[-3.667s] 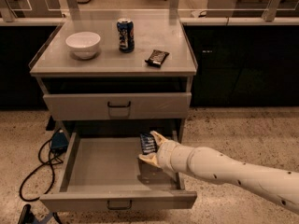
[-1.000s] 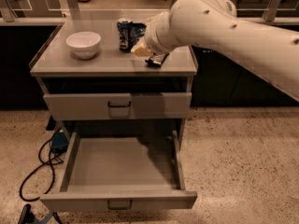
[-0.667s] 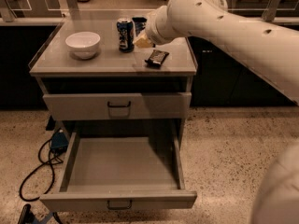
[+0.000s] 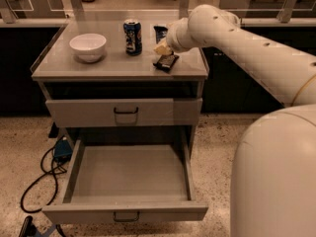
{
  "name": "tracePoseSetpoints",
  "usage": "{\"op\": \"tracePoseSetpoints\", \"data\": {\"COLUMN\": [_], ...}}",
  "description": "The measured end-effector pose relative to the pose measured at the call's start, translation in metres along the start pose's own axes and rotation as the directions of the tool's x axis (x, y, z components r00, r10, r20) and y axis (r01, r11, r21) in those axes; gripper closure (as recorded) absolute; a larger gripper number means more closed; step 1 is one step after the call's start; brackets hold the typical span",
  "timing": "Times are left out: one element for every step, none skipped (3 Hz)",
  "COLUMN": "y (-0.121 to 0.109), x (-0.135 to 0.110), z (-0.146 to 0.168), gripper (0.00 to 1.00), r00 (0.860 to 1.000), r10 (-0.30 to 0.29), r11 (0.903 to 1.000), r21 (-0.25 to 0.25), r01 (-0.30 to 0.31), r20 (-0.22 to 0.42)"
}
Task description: Pick rxbar blueberry from middle drawer and place on counter
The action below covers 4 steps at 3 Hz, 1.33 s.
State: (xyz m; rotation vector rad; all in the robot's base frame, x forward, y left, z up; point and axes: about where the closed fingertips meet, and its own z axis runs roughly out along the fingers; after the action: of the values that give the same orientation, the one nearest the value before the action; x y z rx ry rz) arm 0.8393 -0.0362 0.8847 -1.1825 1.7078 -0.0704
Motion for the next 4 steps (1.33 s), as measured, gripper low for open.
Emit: {"op": "tracePoseSetpoints", "data": {"y": [0.0032, 0.0008, 0.0008, 0.0008], "x": [0.0411, 0.0375, 0.0375, 0.0375], "z": [0.0273, 0.0245, 0.0245, 0.0245], "gripper": [1.00, 1.00, 0.81, 0.58], "r00": [0.999, 0.999, 0.999, 0.999], "r10": [0.029, 0.029, 0.029, 0.029], "r11": [0.9989, 0.9989, 0.9989, 0.9989], "r21": [-0.037, -0.037, -0.037, -0.037], "r01": [-0.030, -0.030, -0.030, -0.030], "r20": [-0.018, -0.018, -0.018, -0.018]}}
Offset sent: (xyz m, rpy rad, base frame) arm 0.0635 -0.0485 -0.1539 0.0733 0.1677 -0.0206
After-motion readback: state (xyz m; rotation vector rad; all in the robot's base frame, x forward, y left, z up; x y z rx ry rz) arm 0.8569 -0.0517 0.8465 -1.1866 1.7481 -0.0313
